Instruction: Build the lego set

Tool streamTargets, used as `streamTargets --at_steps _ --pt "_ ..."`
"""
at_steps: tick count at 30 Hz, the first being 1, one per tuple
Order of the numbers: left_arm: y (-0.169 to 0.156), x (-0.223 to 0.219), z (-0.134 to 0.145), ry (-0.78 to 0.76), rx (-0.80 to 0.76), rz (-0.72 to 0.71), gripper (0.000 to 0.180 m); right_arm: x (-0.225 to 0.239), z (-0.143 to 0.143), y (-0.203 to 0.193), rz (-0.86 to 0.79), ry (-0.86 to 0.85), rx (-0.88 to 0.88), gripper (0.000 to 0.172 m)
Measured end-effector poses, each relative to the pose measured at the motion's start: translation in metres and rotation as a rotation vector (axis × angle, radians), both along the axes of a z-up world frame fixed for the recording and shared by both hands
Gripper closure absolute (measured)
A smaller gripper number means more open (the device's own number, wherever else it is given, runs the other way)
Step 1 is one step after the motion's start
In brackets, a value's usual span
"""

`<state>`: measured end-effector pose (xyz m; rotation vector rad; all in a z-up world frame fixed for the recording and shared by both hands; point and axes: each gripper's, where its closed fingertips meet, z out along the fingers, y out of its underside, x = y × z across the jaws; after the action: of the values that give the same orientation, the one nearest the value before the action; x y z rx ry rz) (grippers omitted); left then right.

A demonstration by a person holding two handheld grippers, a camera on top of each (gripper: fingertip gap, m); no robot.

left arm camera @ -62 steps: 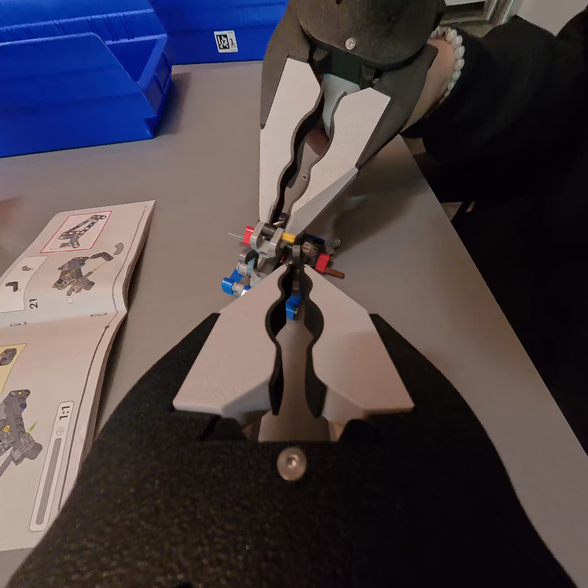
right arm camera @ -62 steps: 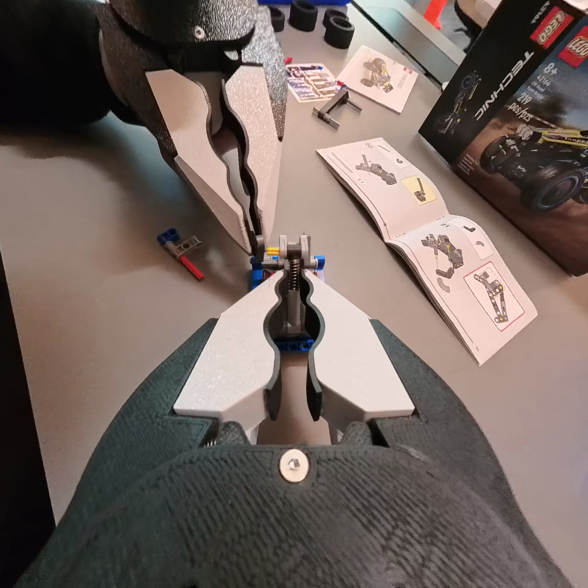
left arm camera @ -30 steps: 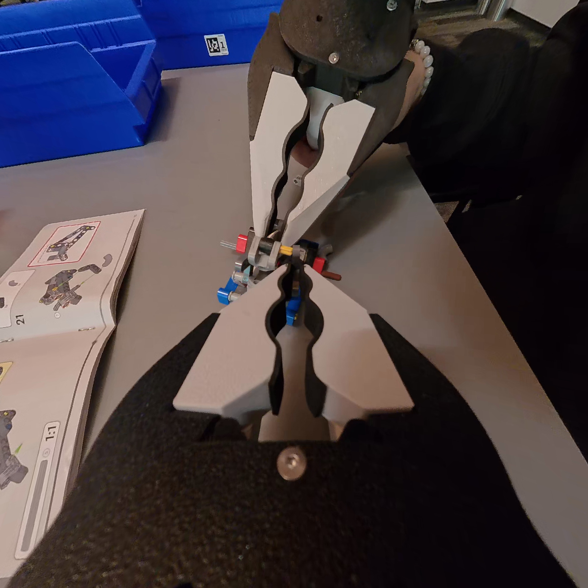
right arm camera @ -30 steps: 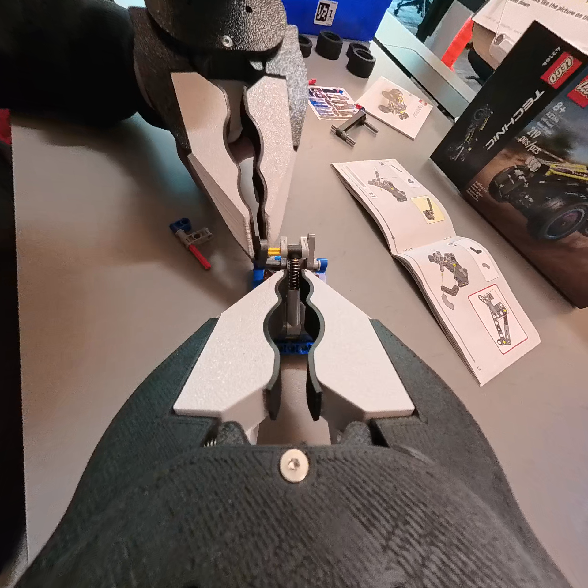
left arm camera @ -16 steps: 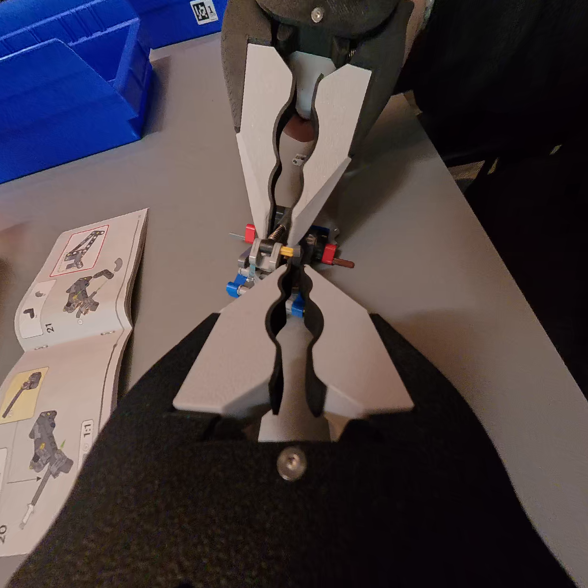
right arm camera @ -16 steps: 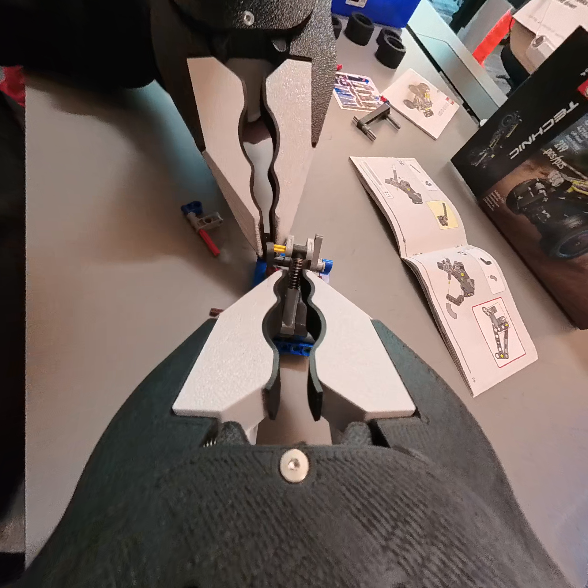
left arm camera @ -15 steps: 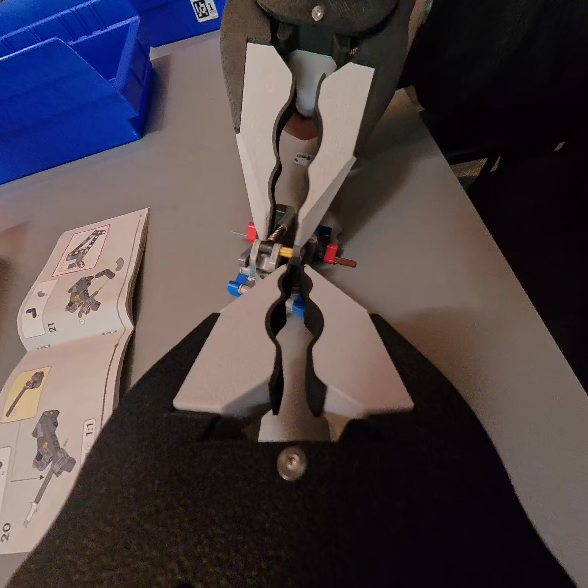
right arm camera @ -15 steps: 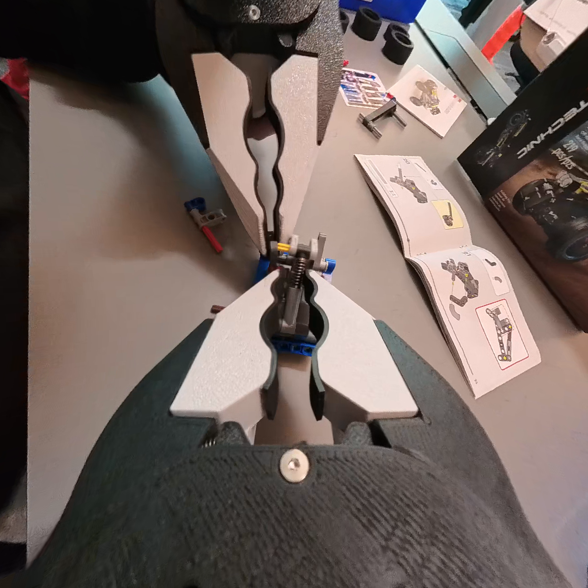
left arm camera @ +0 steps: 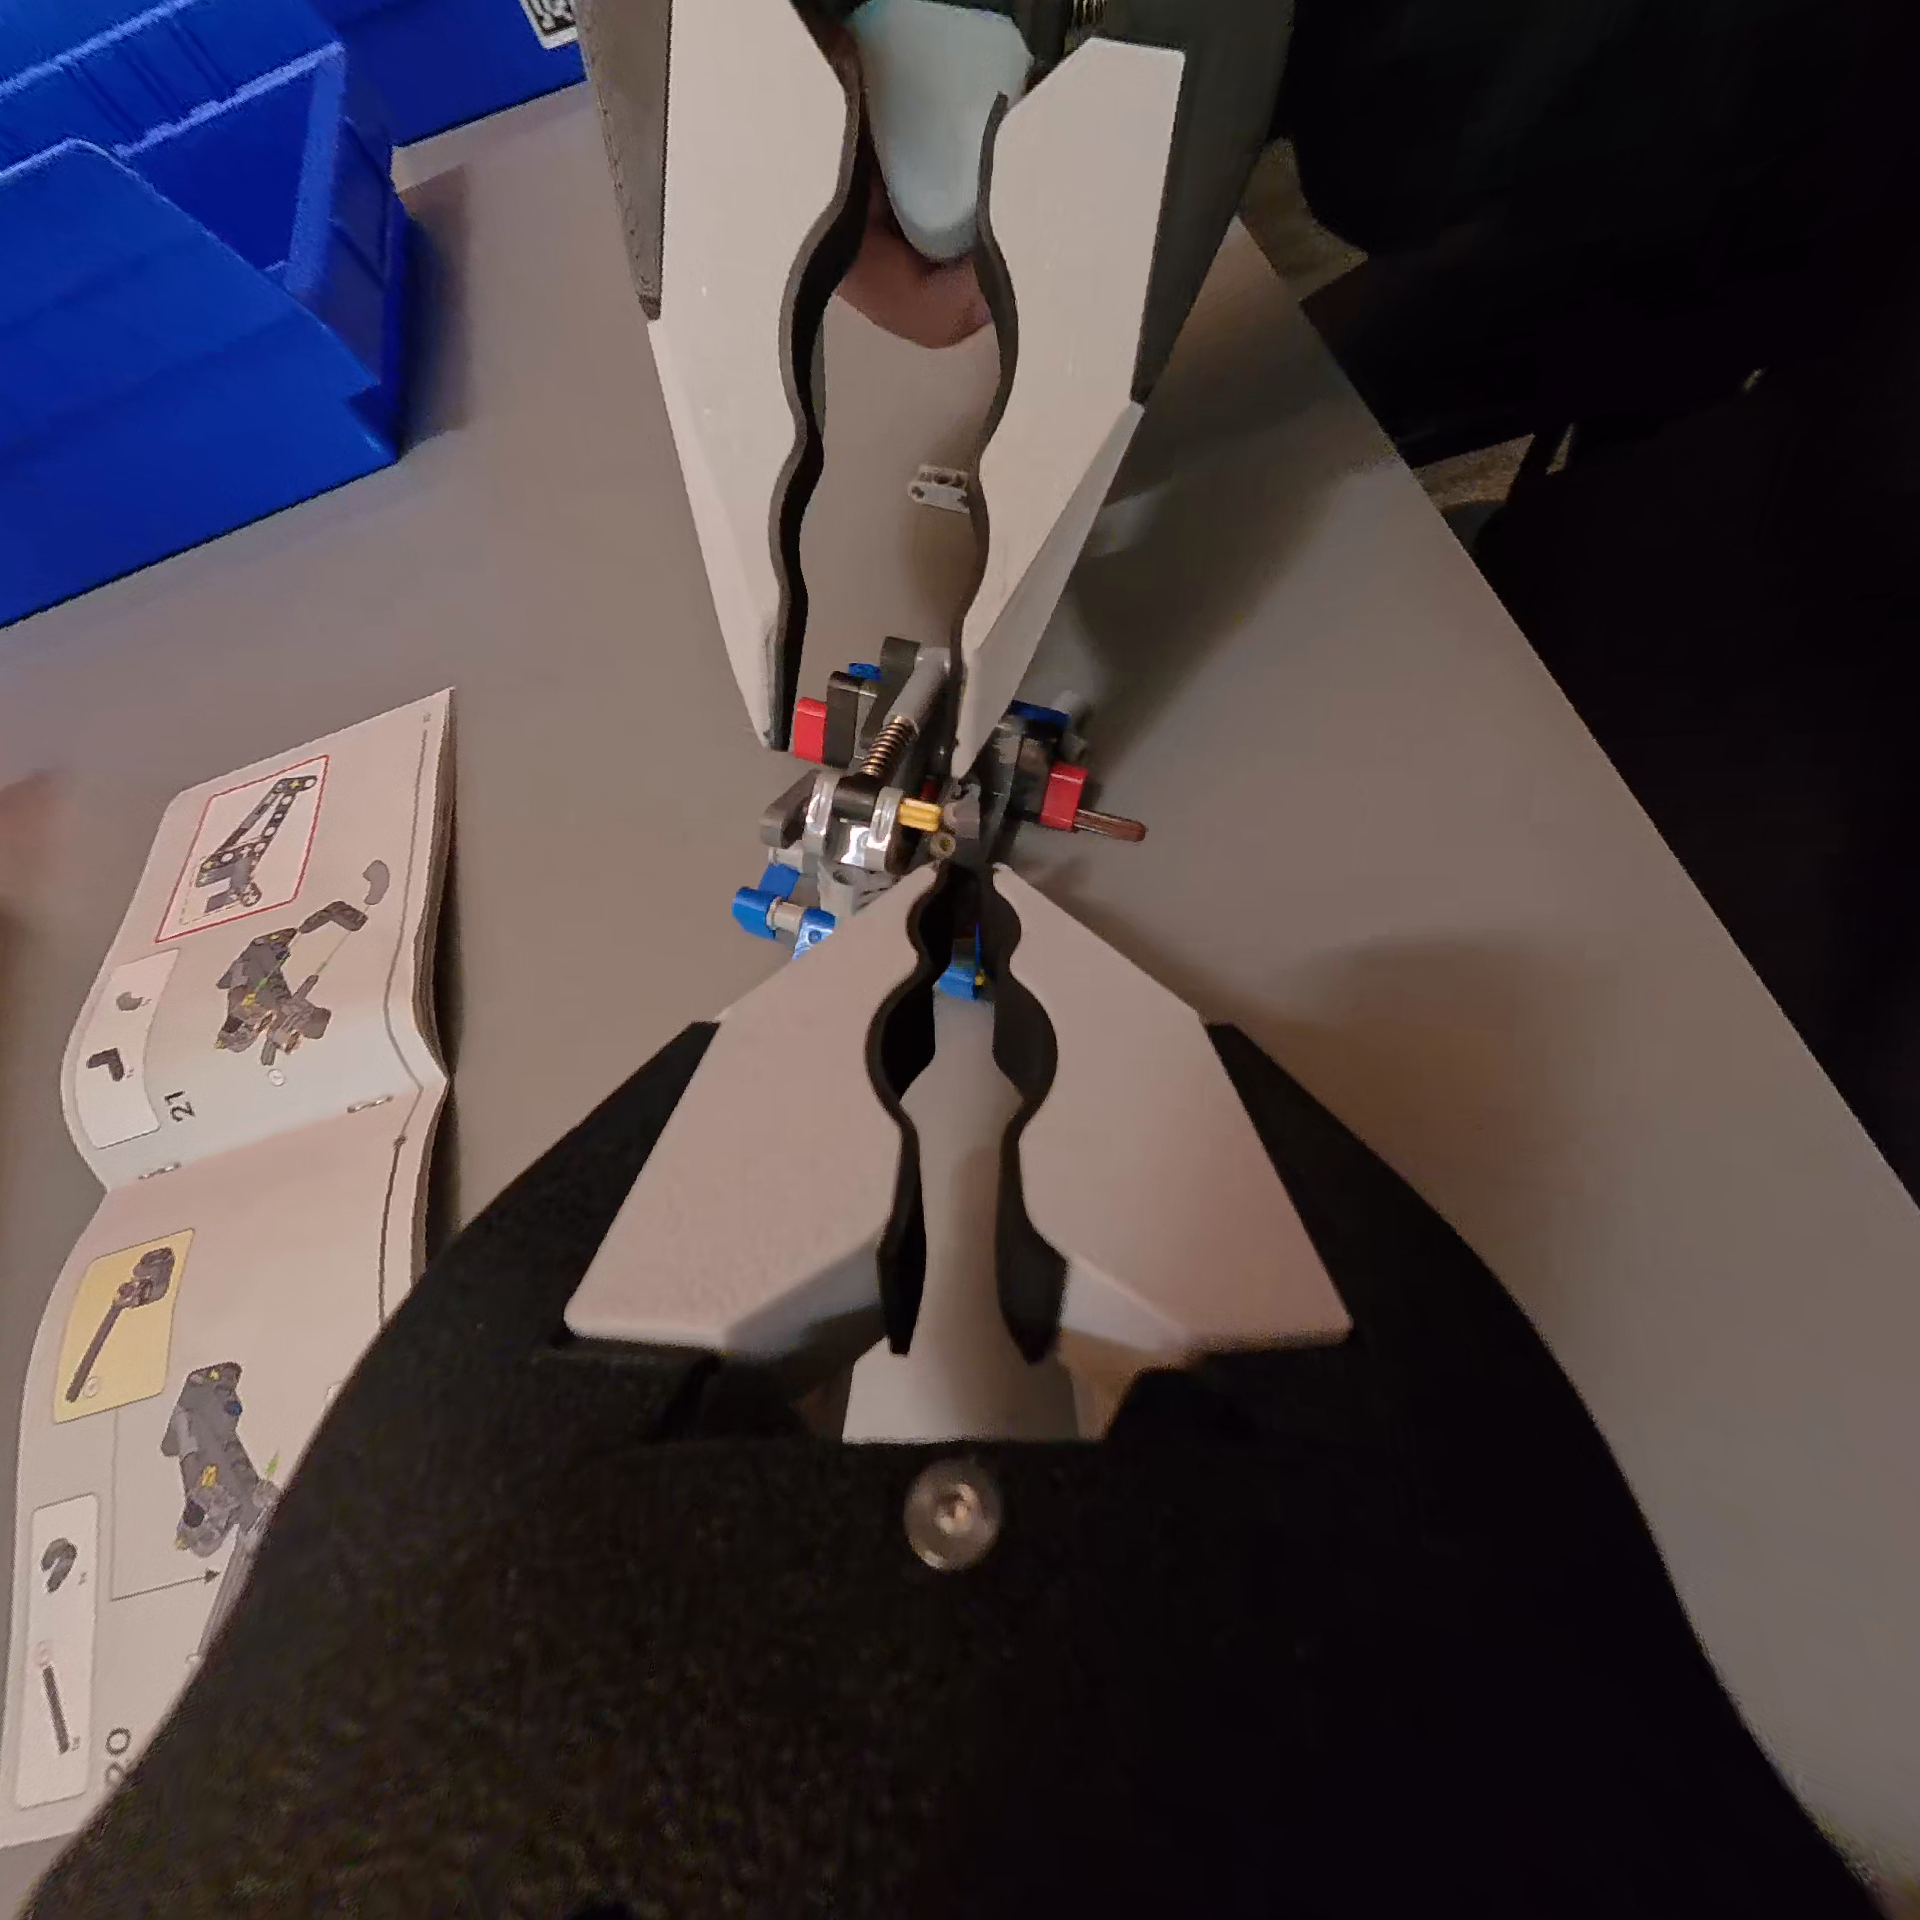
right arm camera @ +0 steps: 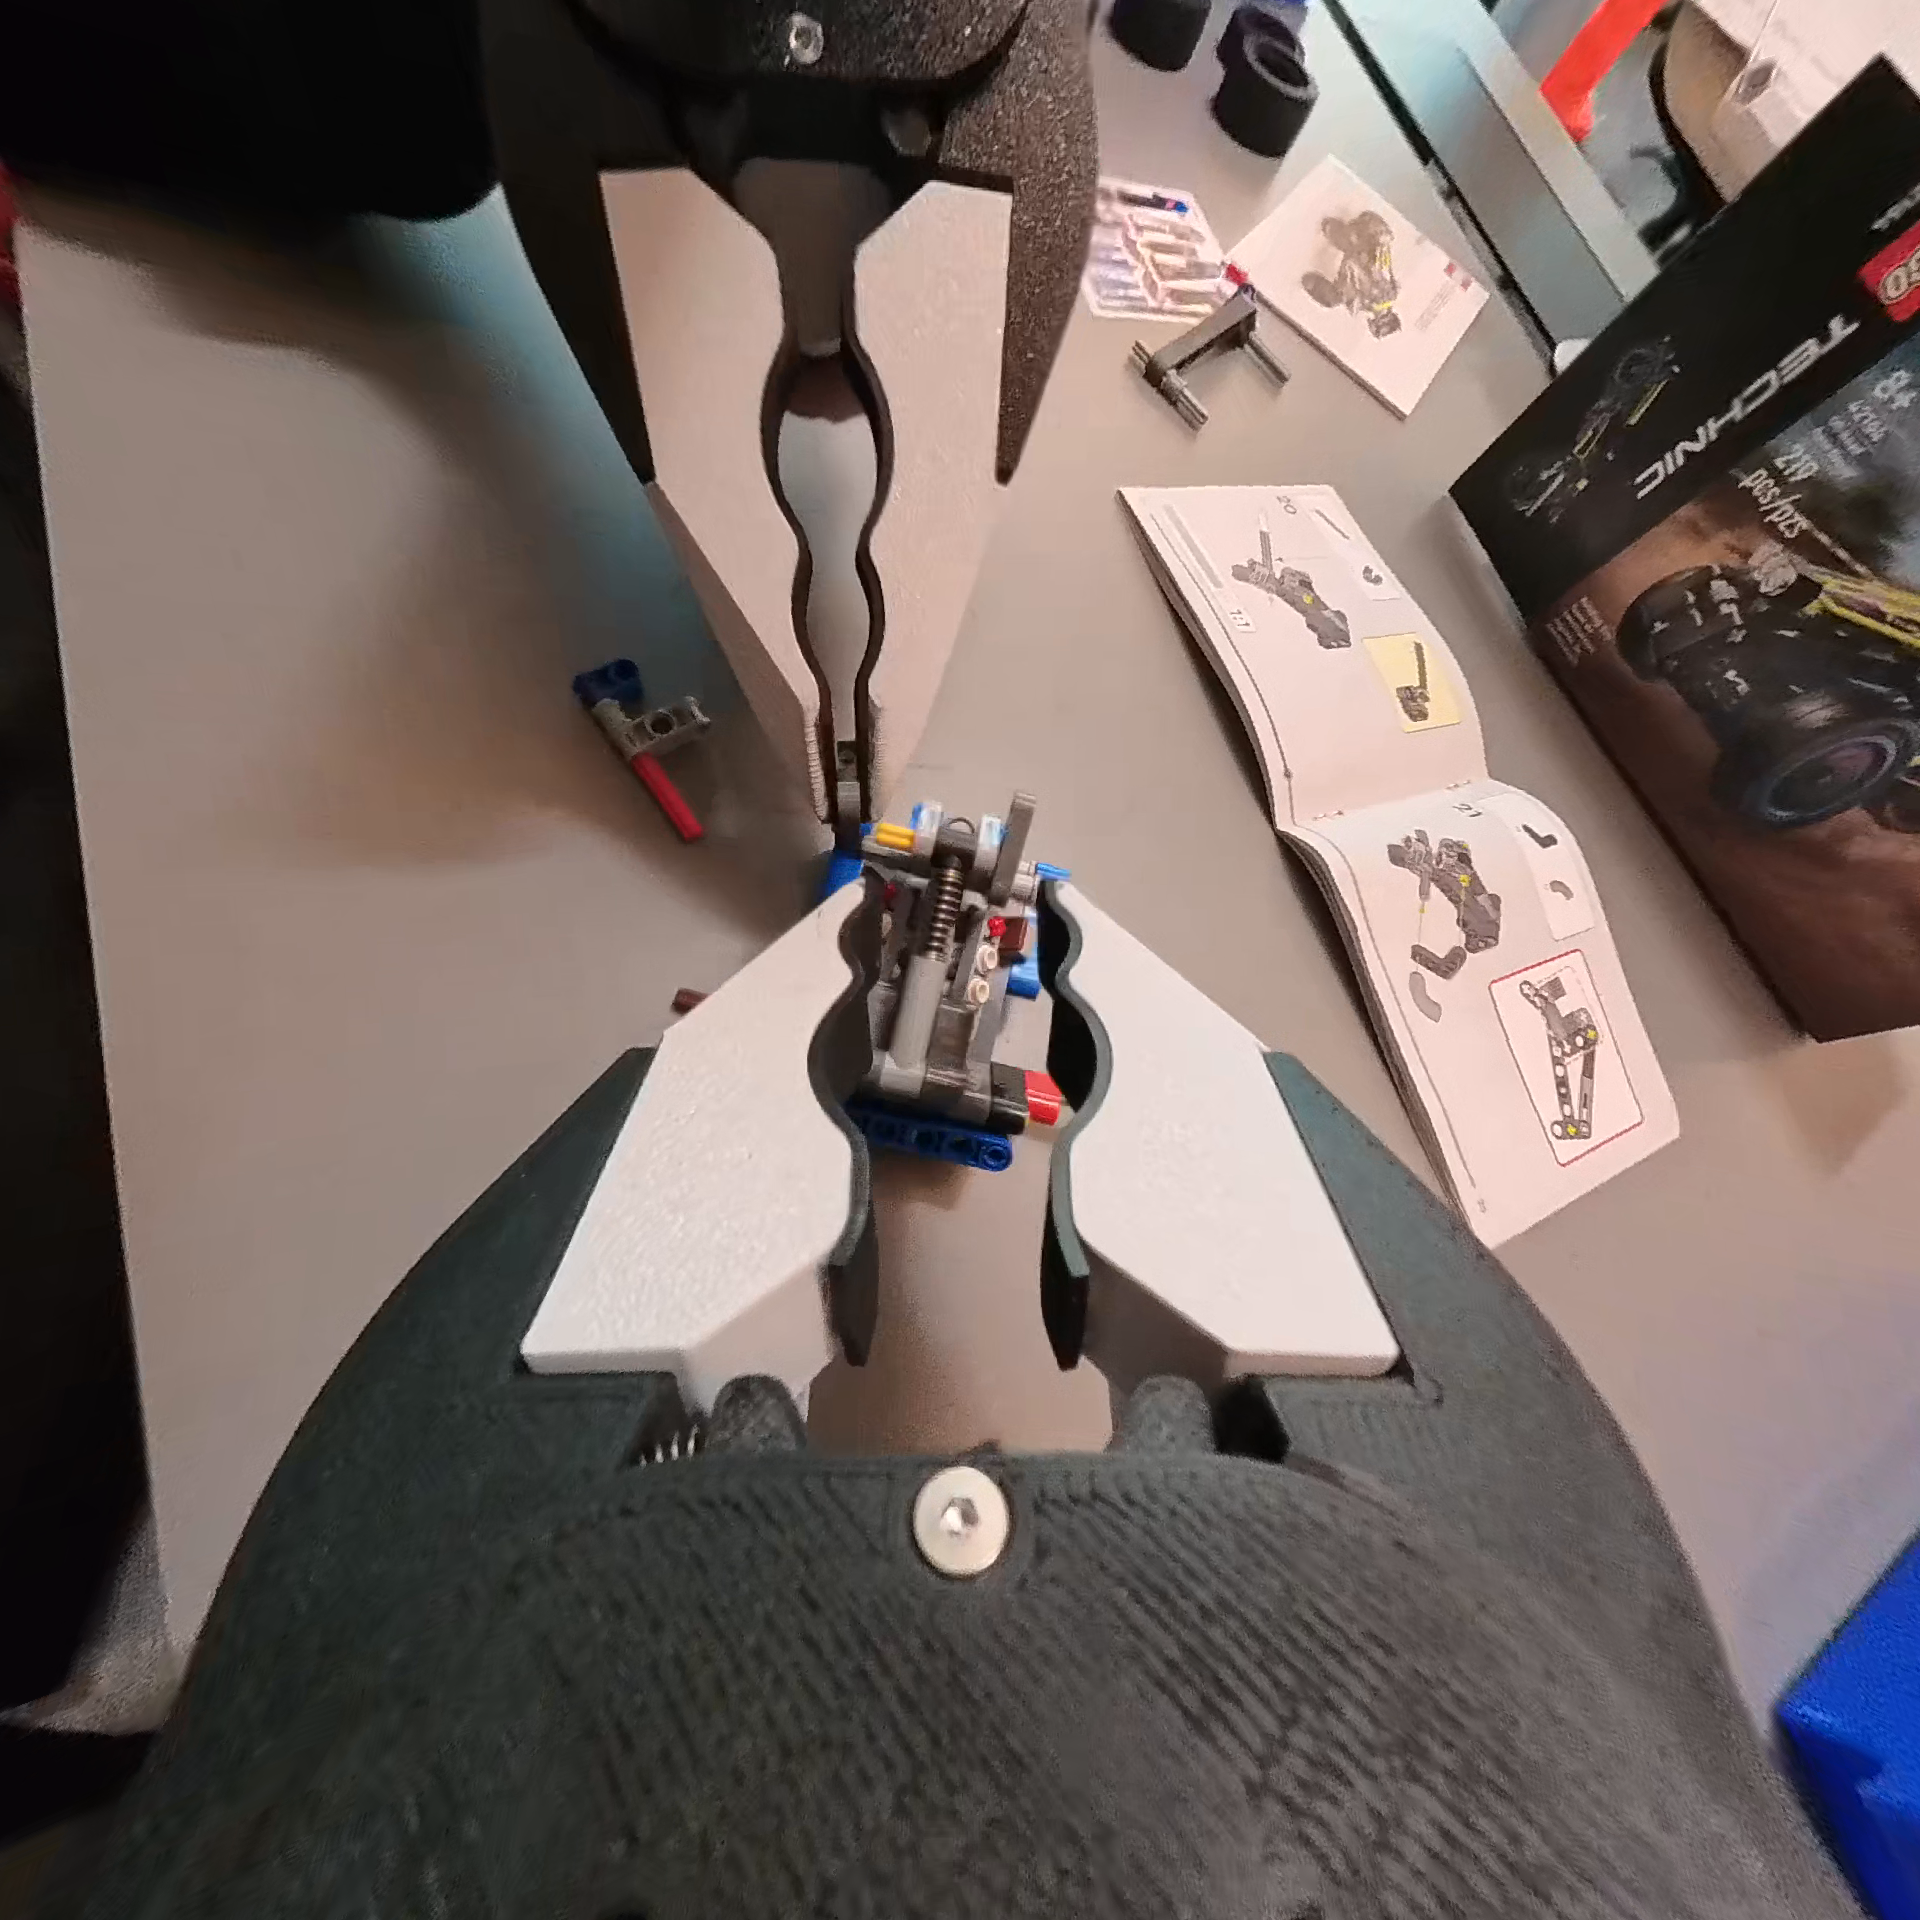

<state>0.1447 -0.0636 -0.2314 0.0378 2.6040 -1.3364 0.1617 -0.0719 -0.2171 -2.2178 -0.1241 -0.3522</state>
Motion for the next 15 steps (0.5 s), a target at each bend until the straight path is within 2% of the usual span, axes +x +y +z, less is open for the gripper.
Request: streamTargets --at_steps 7,10,12,15 --pt "0.001 -0.004 0.003 -0.015 0.044 -0.044 0.18 -0.018 0.011 0.011 -0.072 0.009 0.045 0.157" --pt "0.0 -0.007 0.005 -0.015 0.029 -0.051 0.18 -0.029 0.008 0.017 -0.051 0.031 0.061 0.158" --pt "0.0 -0.01 0.006 -0.012 0.018 -0.054 0.18 -0.03 0.005 0.018 -0.051 0.034 0.052 0.171" --pt "0.001 -0.011 0.006 -0.021 0.006 -0.03 0.18 -0.032 0.005 0.02 -0.055 0.039 0.064 0.171"
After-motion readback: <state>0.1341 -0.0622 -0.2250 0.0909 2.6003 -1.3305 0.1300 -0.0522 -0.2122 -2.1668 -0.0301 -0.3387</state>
